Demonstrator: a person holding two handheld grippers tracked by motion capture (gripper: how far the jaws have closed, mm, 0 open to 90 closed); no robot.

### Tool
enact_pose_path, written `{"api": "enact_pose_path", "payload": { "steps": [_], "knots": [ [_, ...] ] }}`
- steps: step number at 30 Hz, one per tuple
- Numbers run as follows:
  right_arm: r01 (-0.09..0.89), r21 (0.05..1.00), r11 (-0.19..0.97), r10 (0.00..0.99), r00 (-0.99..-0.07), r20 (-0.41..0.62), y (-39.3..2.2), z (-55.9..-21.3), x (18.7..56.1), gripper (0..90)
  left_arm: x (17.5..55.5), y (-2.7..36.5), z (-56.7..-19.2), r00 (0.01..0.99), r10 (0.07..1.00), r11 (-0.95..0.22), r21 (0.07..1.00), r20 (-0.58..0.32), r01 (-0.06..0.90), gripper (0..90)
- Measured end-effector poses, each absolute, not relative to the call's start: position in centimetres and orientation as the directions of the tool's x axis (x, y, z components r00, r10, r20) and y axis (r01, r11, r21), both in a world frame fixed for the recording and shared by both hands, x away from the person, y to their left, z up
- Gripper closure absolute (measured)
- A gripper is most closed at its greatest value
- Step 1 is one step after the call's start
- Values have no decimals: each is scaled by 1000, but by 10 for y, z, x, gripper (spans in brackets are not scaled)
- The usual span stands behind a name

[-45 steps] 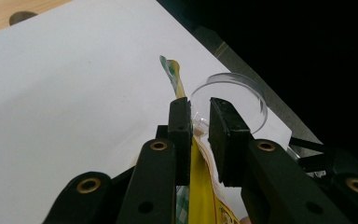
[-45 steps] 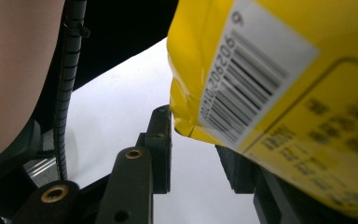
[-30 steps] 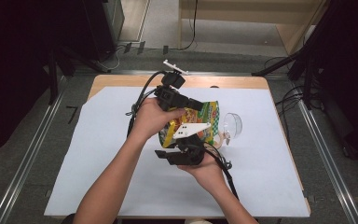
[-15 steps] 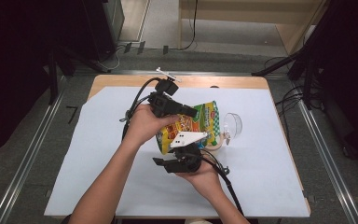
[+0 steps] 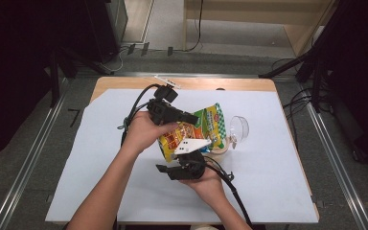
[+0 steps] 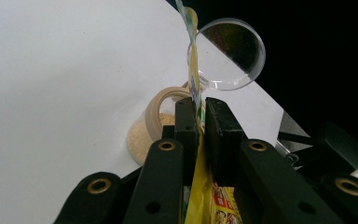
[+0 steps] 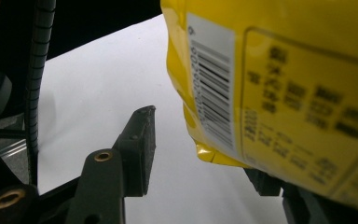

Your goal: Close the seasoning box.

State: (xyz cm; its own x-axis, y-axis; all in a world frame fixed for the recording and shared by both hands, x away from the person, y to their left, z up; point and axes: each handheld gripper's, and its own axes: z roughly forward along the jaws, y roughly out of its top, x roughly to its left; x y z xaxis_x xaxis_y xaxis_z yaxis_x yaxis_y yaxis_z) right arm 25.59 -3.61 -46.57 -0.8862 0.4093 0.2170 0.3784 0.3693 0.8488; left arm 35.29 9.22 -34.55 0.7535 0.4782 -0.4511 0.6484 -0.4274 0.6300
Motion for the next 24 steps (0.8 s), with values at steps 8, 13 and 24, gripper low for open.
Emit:
{"api": "enact_pose_path", "payload": {
  "steps": [8, 13, 24],
  "knots": [
    [379, 846, 374, 416, -884, 212, -32, -471, 257, 465, 352, 101, -347, 754, 464, -434, 623, -464, 651, 856],
    [375, 845, 380, 424, -883, 201, -33, -475, 256, 453, 354, 105, -351, 762, 438, -442, 624, -476, 644, 860],
    [375, 833, 406, 438, -880, 183, -40, -481, 256, 442, 356, 115, -357, 773, 412, -462, 621, -483, 634, 864]
  ]
}}
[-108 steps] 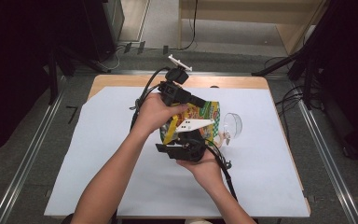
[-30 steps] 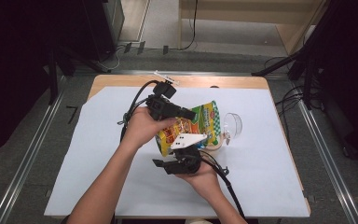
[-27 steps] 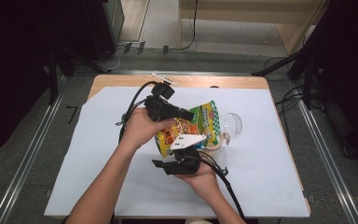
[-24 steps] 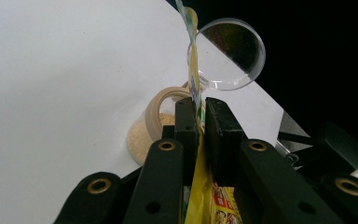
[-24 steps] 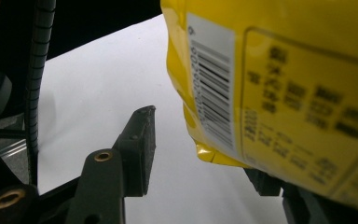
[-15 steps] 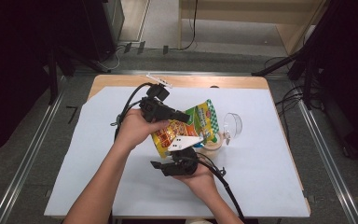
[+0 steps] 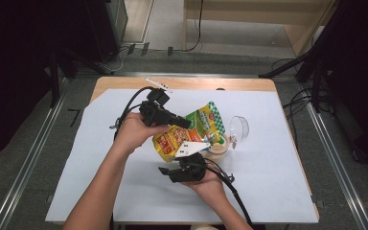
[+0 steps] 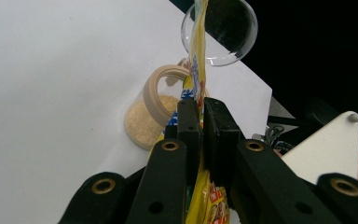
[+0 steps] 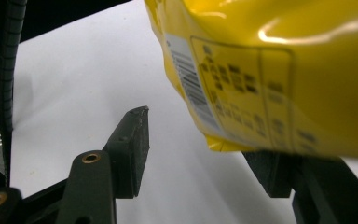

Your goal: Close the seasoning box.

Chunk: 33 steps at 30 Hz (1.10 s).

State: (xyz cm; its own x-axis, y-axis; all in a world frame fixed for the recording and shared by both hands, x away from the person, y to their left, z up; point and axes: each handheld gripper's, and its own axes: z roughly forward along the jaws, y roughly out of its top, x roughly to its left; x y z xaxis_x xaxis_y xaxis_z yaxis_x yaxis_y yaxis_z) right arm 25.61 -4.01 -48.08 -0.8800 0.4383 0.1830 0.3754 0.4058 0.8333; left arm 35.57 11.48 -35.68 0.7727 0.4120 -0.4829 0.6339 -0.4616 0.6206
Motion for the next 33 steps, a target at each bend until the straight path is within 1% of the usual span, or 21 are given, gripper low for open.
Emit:
{"api": "enact_pose_path", "payload": {
  "steps": [6, 13, 19, 21, 27, 29, 33],
  "knots": [
    [379, 829, 411, 450, -875, 177, -46, -483, 254, 441, 356, 121, -361, 766, 416, -463, 611, -490, 642, 864],
    [388, 838, 383, 458, -868, 193, -52, -482, 255, 443, 354, 127, -362, 766, 421, -473, 603, -485, 642, 863],
    [397, 827, 399, 474, -861, 185, -53, -485, 256, 449, 354, 123, -368, 773, 430, -499, 591, -466, 633, 825],
    [400, 821, 407, 477, -860, 182, -54, -486, 257, 469, 353, 121, -369, 780, 423, -506, 594, -461, 625, 824],
    [400, 821, 407, 479, -859, 182, -55, -487, 258, 478, 352, 119, -371, 782, 411, -498, 604, -468, 623, 811],
    [398, 823, 405, 480, -859, 180, -55, -487, 259, 480, 353, 118, -370, 768, 400, -488, 593, -501, 641, 797],
    [406, 829, 384, 481, -855, 196, -54, -487, 261, 485, 351, 117, -368, 768, 419, -479, 600, -485, 641, 808]
  ]
}}
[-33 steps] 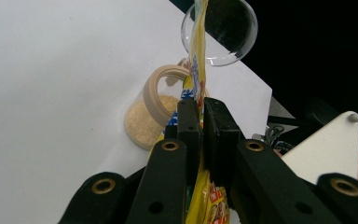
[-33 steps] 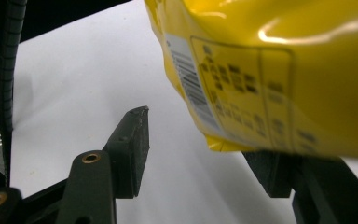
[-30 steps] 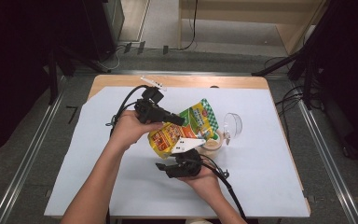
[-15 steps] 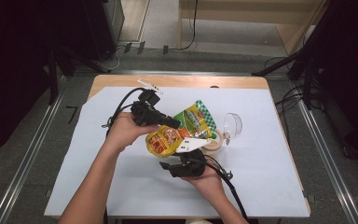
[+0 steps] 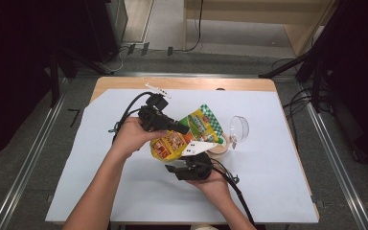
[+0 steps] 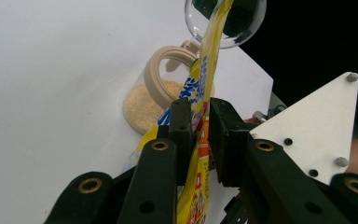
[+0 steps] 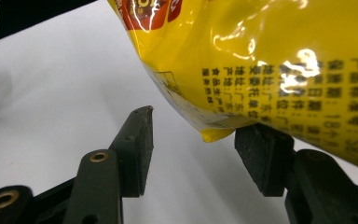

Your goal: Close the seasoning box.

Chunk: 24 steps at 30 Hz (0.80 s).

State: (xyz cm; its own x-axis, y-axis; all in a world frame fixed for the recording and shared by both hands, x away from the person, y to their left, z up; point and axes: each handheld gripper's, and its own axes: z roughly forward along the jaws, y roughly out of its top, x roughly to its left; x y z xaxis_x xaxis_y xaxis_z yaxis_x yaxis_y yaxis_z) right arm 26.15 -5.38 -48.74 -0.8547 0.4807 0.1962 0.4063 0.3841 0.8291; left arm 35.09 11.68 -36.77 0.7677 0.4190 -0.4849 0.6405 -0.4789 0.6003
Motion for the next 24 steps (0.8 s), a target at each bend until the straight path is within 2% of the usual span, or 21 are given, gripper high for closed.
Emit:
{"api": "enact_pose_path", "payload": {
  "steps": [9, 15, 24],
  "knots": [
    [399, 827, 395, 470, -862, 192, -50, -486, 263, 482, 353, 124, -369, 777, 416, -494, 600, -474, 630, 879],
    [391, 828, 402, 468, -865, 181, -52, -483, 259, 476, 349, 131, -369, 800, 374, -495, 628, -470, 600, 889],
    [382, 845, 375, 471, -863, 181, -62, -477, 256, 474, 346, 143, -363, 816, 371, -480, 660, -444, 578, 894]
  ]
}}
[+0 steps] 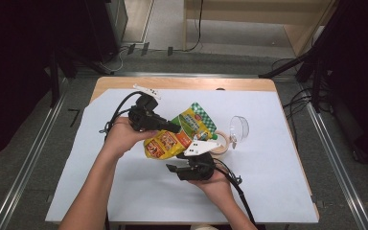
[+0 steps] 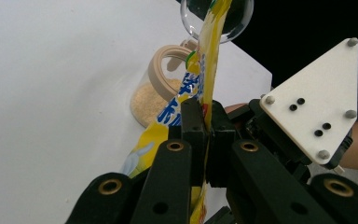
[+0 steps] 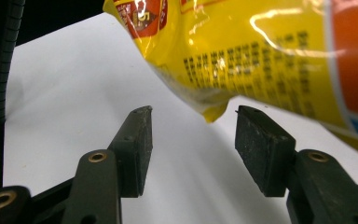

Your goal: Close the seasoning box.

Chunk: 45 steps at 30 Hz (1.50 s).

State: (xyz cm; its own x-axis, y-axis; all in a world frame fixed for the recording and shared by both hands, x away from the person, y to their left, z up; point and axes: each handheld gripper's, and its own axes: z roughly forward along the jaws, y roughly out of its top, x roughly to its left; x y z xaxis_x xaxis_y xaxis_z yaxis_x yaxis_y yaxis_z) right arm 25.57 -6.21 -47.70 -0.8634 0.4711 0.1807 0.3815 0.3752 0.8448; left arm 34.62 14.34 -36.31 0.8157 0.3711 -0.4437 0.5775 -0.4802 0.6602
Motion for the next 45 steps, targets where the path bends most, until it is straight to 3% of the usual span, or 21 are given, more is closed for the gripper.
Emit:
{"api": "enact_pose_path", "payload": {
  "steps": [21, 45],
  "knots": [
    [382, 842, 381, 422, -882, 209, -95, -456, 252, 472, 356, 180, -366, 799, 400, -353, 729, -450, 587, 892],
    [379, 851, 363, 448, -872, 197, -128, -466, 244, 466, 376, 195, -408, 747, 493, -265, 741, -446, 617, 895]
  ]
}}
